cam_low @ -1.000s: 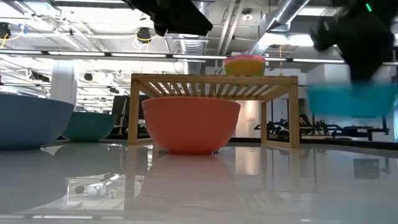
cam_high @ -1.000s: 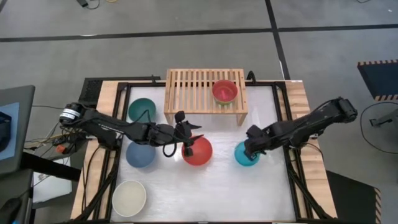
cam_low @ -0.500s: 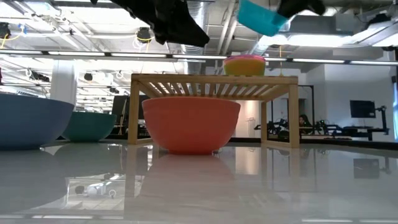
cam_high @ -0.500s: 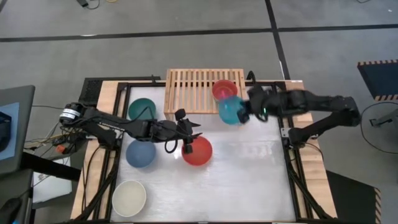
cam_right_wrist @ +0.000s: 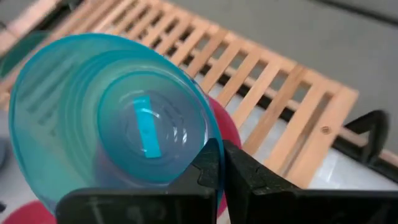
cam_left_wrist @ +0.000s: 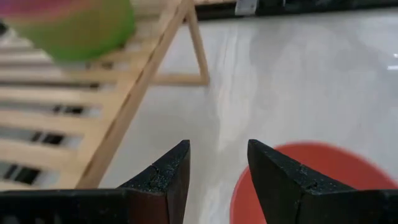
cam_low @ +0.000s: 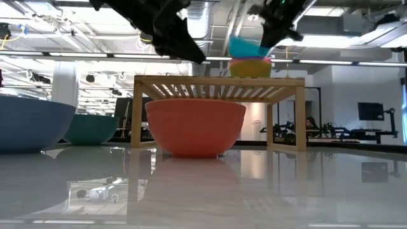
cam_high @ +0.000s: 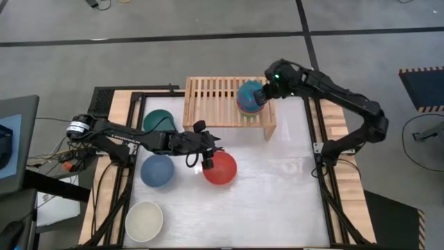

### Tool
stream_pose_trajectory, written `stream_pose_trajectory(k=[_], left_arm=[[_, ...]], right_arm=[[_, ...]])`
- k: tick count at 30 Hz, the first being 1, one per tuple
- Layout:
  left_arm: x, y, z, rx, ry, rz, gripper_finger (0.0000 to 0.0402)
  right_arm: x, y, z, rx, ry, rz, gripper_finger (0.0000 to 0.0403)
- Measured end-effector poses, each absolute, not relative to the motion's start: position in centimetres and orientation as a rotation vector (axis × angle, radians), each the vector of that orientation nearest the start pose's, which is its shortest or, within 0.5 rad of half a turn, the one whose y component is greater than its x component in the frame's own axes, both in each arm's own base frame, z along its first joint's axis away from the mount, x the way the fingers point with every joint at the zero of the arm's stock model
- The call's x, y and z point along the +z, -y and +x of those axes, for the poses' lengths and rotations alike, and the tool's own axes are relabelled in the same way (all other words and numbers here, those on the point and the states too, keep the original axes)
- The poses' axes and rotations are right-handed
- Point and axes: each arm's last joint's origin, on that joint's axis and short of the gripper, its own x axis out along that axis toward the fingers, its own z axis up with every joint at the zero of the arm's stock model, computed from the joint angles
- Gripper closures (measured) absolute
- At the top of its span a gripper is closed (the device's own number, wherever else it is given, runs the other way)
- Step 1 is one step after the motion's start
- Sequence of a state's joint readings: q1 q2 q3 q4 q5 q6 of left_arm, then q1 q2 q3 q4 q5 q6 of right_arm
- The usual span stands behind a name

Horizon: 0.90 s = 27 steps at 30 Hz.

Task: Place and stack bowls onto a shelf
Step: Stack the light blue bowl on top of the pink bowl on the shelf, then put the orange bowl on the shelf

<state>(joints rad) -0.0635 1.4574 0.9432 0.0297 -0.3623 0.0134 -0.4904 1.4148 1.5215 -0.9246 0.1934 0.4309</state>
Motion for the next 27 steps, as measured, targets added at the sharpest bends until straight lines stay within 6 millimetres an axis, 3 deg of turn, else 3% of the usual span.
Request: stream_pose_trajectory(k=[9, 18, 22, 27], left_arm=[[24.5, 0.3, 31.2, 0.297, -0.568, 0.07, 0.0256], [24.5, 0.4, 31.2, 0.285, -0.573, 0.058, 0.0256], [24.0, 0.4, 30.9, 0.287, -0.623, 0.047, 0.0256], [20.8, 0.9, 29.5, 0.256, -0.72, -0.009, 0.0256]], right_arm=[[36.5, 15.9, 24.4, -0.783, -0.76, 0.6, 0.0352], [38.1, 15.9, 22.9, -0.795, -0.674, 0.587, 0.0254], [39.3, 14.9, 21.9, -0.782, -0.634, 0.575, 0.02], [40.1, 10.9, 20.1, -0.819, -0.668, 0.47, 0.0169]])
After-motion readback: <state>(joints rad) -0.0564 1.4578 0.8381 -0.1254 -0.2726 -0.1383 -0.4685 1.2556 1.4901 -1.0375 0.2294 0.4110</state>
